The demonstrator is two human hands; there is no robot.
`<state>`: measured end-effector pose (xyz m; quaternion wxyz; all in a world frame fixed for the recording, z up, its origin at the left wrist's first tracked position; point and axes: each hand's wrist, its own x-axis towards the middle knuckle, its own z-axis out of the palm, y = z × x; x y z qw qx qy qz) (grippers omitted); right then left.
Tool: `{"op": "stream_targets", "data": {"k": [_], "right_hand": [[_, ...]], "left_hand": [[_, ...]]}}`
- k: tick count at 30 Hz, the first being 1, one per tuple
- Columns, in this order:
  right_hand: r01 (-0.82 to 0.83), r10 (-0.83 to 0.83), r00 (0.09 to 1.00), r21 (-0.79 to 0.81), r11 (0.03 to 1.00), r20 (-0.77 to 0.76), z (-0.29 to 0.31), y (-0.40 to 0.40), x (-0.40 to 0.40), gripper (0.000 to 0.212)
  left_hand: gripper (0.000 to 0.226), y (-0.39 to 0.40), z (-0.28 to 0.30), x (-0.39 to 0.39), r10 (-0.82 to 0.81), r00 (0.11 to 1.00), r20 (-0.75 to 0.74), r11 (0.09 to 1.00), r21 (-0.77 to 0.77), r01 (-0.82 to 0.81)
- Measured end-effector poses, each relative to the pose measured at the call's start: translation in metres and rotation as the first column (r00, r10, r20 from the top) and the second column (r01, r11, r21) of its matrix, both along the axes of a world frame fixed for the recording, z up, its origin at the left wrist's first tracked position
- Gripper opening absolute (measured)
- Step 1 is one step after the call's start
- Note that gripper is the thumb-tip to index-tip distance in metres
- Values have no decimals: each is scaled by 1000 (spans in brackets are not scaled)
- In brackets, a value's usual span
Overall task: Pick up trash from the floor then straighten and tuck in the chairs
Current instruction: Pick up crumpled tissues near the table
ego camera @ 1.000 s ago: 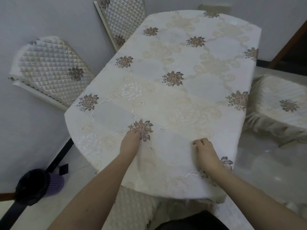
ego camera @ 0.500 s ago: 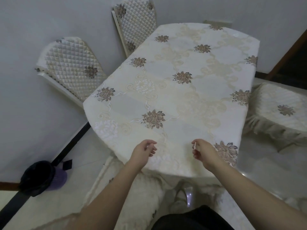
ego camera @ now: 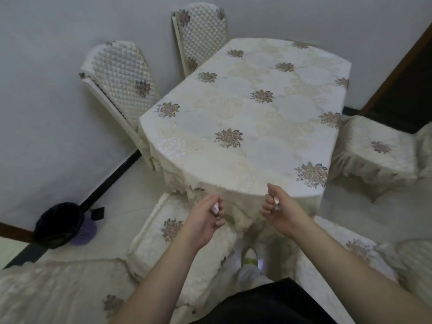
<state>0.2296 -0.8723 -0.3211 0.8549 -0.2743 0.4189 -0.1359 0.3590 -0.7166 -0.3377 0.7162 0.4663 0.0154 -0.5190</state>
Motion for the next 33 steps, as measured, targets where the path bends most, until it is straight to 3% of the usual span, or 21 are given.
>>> {"op": "stream_targets", "data": {"k": [6, 16, 26, 28, 31, 33], "right_hand": [[213, -224, 964, 88, 973, 142, 19, 30, -59, 24], [509, -515, 828, 92, 856, 221, 35, 61, -181, 23], [814, -805, 525, 114, 570, 278, 35, 121, -392, 12], [840, -826, 443, 161, 518, 349, 33, 143, -441, 17], [860, -823, 345, 199, 470, 452, 36, 176, -505, 36], [886, -840, 301, 192, 421, 452, 42, 200, -539, 33]], "left_hand": [[26, 10, 24, -47, -26, 995, -101, 999, -33, 23], [24, -10, 23, -133, -168, 986, -10, 979, -122, 165], [18, -13, 40, -308, -510, 860, -37, 843, -223, 490], [25, -3, 47, -351, -569, 822, -36, 807, -216, 550], [7, 17, 56, -418, -614, 781, -113, 780, -236, 579], [7, 29, 63, -461, -647, 747, -153, 758, -237, 607]]}}
